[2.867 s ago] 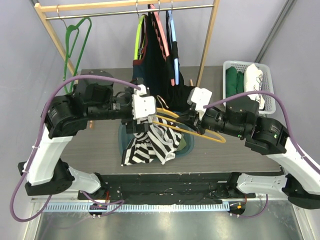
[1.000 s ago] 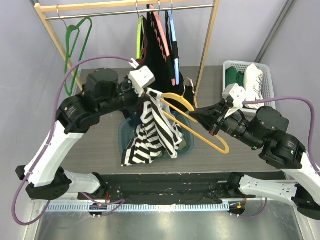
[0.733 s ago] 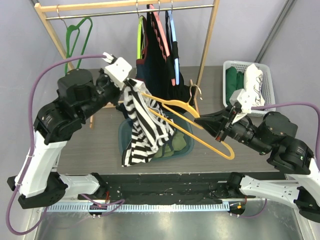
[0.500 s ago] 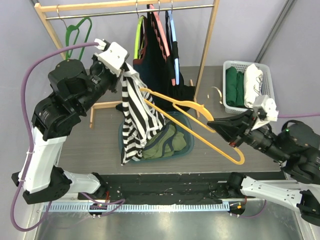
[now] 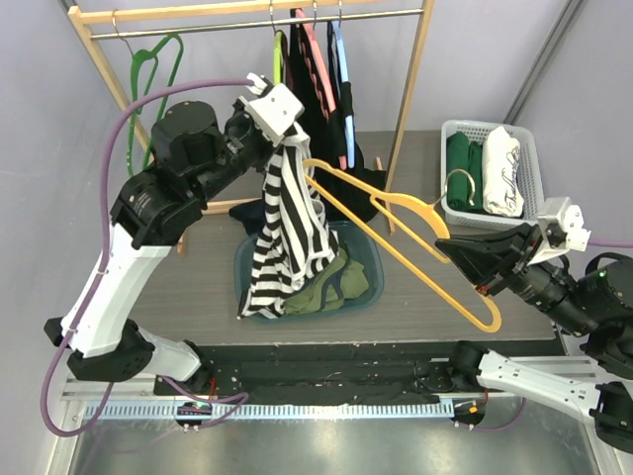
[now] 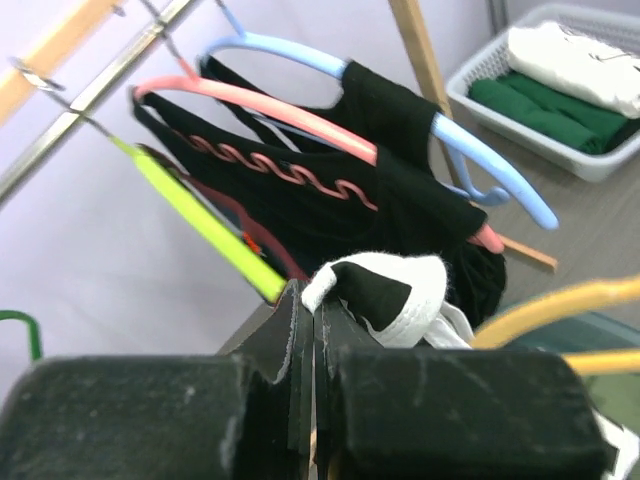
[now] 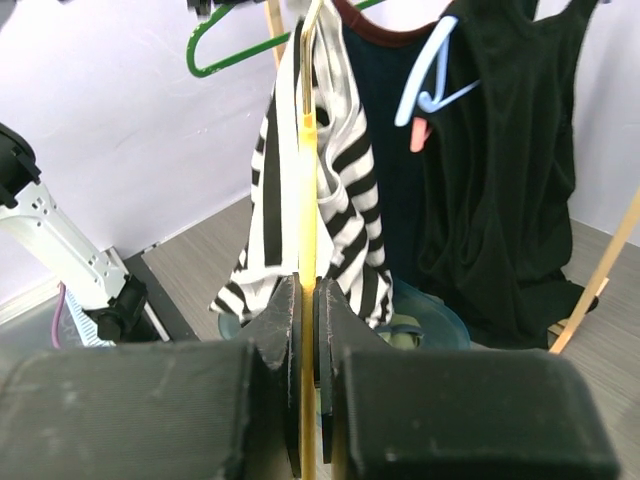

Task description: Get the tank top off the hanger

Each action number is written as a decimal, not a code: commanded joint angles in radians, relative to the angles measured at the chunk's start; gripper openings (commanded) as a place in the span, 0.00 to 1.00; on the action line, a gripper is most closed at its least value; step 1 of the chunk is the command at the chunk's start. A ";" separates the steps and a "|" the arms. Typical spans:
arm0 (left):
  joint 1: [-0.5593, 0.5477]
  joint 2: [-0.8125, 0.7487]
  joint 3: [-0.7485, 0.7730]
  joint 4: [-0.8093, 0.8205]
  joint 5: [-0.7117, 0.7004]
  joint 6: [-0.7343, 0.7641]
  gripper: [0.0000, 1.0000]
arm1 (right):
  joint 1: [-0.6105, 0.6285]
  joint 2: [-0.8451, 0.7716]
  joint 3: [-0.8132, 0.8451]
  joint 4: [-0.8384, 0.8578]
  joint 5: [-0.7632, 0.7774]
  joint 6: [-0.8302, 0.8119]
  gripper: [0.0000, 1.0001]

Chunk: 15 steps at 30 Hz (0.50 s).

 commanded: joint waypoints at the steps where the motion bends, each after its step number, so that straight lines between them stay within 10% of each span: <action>1: 0.001 -0.040 -0.081 -0.031 0.119 -0.046 0.00 | -0.001 -0.037 0.024 0.020 0.049 0.016 0.01; 6: 0.001 -0.184 -0.324 -0.143 0.397 -0.140 0.00 | -0.001 -0.067 0.046 0.002 0.104 0.019 0.01; 15: 0.000 -0.238 -0.757 -0.128 0.491 -0.146 0.00 | -0.001 -0.053 0.058 -0.004 0.225 0.020 0.01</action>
